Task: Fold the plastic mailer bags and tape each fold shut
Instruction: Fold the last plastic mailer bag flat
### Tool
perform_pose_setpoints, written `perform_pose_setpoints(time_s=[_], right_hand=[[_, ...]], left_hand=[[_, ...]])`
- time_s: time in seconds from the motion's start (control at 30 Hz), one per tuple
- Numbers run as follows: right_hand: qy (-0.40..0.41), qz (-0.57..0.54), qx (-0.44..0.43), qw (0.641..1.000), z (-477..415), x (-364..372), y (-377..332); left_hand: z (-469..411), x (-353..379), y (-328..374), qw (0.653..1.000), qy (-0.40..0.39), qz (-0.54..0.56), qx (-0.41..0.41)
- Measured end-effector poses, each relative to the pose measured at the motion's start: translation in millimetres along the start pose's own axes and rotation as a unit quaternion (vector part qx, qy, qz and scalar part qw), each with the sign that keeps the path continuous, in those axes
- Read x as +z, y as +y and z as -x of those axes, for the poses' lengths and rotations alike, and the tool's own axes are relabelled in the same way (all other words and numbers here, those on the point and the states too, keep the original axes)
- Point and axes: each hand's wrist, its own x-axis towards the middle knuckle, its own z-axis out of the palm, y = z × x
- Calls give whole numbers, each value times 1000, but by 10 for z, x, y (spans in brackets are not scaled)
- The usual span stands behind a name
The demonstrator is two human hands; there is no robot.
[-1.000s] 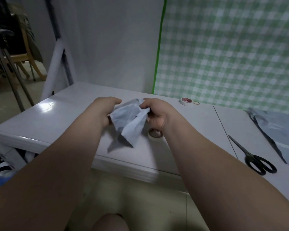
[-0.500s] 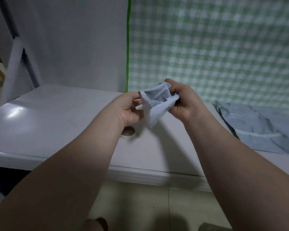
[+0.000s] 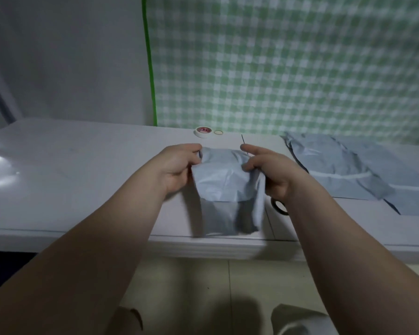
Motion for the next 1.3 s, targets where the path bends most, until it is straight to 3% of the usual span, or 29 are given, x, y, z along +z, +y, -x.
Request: perform_pose_setpoints(time_s=[0.13, 0.33, 0.5, 0.67, 0.73, 0.83, 0.87, 0.93, 0.97, 1.07, 1.13, 1.3], right_hand=[[17, 138, 18, 990, 345, -104, 170], [76, 237, 5, 968, 683, -236, 455], [94, 310, -33, 946, 935, -231, 590], [53, 362, 8, 931, 1098, -275, 590], [52, 418, 18, 907, 1123, -281, 517], [169, 544, -57, 820, 1023, -239, 399], [200, 549, -90, 806, 963, -196, 361], [206, 541, -158, 800, 788, -101, 313], [189, 548, -182, 794, 684, -43, 302], [97, 622, -217, 746, 375, 135, 323], [22, 648, -202, 734, 179, 208, 398], [-38, 677, -154, 719, -115, 172, 599]], left_hand=[[218, -37, -159, 998, 17, -59, -6], [585, -60, -338, 991, 23, -134, -20], [811, -102, -437, 939, 48, -335, 54], [915, -207, -454, 931, 12, -366, -1], [914, -218, -420, 943, 21, -332, -15], [786, -195, -381, 954, 76, -289, 4], [692, -192, -372, 923, 116, -364, 48], [549, -127, -334, 799, 170, -553, 163], [495, -69, -319, 761, 157, -591, 218], [286, 105, -355, 695, 25, -666, 272], [158, 151, -429, 655, -43, -721, 221], [-77, 9, -566, 623, -90, -762, 151]])
